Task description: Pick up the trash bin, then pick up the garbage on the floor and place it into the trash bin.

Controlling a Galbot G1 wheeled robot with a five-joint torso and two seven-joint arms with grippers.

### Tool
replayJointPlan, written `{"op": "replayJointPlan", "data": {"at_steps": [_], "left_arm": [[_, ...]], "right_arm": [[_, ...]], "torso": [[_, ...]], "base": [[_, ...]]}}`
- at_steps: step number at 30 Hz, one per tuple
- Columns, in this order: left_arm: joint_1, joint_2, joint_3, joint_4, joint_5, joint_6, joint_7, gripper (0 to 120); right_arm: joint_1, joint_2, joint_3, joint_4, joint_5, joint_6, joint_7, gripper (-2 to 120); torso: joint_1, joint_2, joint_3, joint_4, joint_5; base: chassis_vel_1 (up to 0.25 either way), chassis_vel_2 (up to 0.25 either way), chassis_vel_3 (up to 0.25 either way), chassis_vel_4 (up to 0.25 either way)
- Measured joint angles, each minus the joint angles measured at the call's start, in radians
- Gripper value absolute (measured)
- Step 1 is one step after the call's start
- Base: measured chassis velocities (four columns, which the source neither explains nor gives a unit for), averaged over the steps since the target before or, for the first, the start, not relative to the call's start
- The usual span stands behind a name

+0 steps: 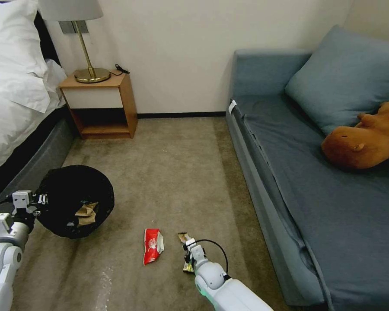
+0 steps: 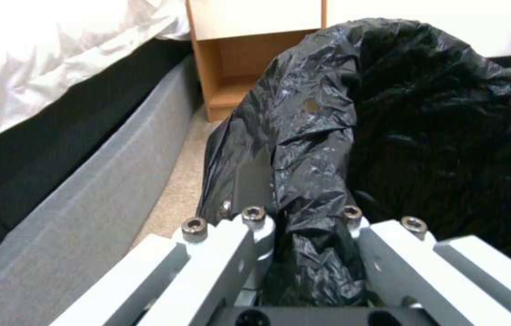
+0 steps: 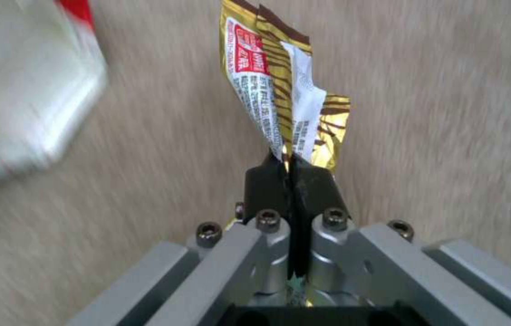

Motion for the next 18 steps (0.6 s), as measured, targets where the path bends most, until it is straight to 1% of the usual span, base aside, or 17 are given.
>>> {"op": "replayJointPlan", "data": {"at_steps": [4, 5, 6, 8, 9, 10, 12, 13, 18], "left_arm": [[0.0, -0.01, 0.004, 0.001, 0.011, -0.002, 0.011, 4], [0.0, -0.01, 0.004, 0.001, 0.011, -0.002, 0.011, 4], [0.0, -0.016, 0.007, 0.001, 0.016, -0.003, 0.013, 4], [-0.001, -0.019, 0.008, 0.0, 0.019, -0.003, 0.013, 4], [-0.003, -0.024, 0.01, -0.003, 0.024, -0.002, 0.013, 4], [-0.003, -0.024, 0.01, -0.003, 0.024, -0.002, 0.013, 4], [-0.008, -0.036, 0.014, -0.017, 0.03, 0.005, 0.014, 4], [-0.008, -0.036, 0.014, -0.017, 0.03, 0.005, 0.014, 4], [-0.008, -0.049, 0.022, -0.027, 0.045, 0.008, 0.015, 4]], "right_arm": [[0.008, -0.017, -0.017, 0.098, 0.071, -0.017, 0.013, 0], [0.008, -0.017, -0.017, 0.098, 0.071, -0.017, 0.013, 0], [0.009, -0.021, -0.028, 0.152, 0.096, -0.025, 0.018, 0], [0.009, -0.021, -0.031, 0.177, 0.105, -0.029, 0.021, 0], [0.009, -0.021, -0.035, 0.212, 0.116, -0.034, 0.023, 0], [0.009, -0.021, -0.035, 0.212, 0.116, -0.034, 0.023, 0], [0.021, -0.022, -0.047, 0.308, 0.138, -0.05, 0.025, 0], [0.021, -0.022, -0.047, 0.308, 0.138, -0.05, 0.025, 0], [0.033, -0.022, -0.05, 0.421, 0.169, -0.055, 0.005, 0]], "torso": [[0.0, 0.0, 0.0, 0.0001, 0.0001], [0.0, 0.0, 0.0, 0.0001, 0.0001], [0.0, 0.0, 0.0, 0.0001, 0.0001], [0.0, 0.0, 0.0, 0.0002, 0.0002], [0.0, 0.0, 0.0, 0.0003, 0.0002], [0.0, 0.0, 0.0, 0.0003, 0.0002], [0.0, 0.0, 0.0, 0.0002, 0.0003], [0.0, 0.0, 0.0, 0.0002, 0.0003], [0.0, 0.0, 0.0, 0.0002, 0.0003]], "base": [[0.0, 0.0, 0.0, 0.0], [0.0, 0.0, 0.0, 0.0], [0.0, 0.0, 0.0, 0.0], [0.0, 0.0, 0.0, 0.0], [0.0, 0.0, 0.0, 0.0], [0.0, 0.0, 0.0, 0.0], [0.0, 0.0, 0.0, 0.0], [0.0, 0.0, 0.0, 0.0], [0.0, 0.0, 0.0, 0.0]]}}
